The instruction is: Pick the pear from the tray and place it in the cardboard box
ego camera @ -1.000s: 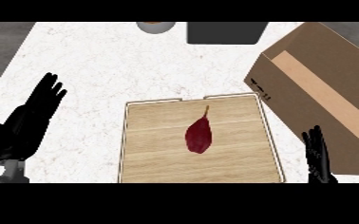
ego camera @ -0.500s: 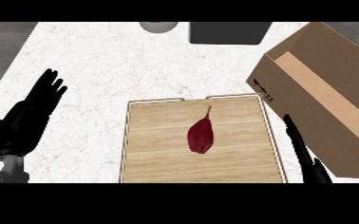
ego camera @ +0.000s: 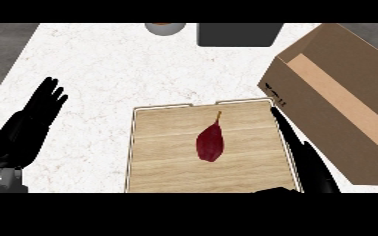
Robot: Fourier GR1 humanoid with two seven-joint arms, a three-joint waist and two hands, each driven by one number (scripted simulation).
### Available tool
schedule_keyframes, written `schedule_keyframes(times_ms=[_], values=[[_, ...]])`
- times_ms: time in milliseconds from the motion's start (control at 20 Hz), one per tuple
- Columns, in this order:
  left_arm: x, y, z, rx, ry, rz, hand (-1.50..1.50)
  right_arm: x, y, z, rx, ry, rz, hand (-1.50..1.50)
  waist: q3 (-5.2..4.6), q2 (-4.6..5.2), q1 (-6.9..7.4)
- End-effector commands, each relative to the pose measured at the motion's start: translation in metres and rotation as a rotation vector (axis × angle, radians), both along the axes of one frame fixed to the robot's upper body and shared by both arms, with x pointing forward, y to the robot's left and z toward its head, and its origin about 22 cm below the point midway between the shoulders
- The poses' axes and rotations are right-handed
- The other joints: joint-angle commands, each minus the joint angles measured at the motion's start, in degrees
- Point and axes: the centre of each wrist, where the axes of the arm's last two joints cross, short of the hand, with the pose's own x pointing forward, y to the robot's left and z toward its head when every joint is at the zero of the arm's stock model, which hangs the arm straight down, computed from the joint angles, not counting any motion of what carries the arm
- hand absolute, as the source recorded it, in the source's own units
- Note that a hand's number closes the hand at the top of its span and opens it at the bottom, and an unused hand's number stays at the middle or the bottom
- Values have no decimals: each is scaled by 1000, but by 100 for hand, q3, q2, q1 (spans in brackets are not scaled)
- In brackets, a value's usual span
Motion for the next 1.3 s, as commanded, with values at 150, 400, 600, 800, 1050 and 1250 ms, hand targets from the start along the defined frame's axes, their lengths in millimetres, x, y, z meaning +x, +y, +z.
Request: schedule_keyframes(times_ms=[150,400,600,800,1050,1250], values=[[4,-21,-3,-6,-12,2,0,18,7,-11,-33,73,45,-150,6,-3,-35],[5,-4,-4,2,-2,-5,0,14,20,-19,-31,46,40,-150,6,-4,-43],[-2,-7,-2,-4,7,9,0,11,25,-40,-27,16,36,-150,6,-4,-42],[-8,-16,17,-2,-3,34,0,23,37,-23,-28,-39,29,-150,7,-7,-28],[7,-3,9,-11,-4,2,0,23,51,-12,-112,18,36,-150,5,-4,-41],[14,-5,-5,2,5,2,0,44,56,-16,-93,34,40,-150,5,0,-40]])
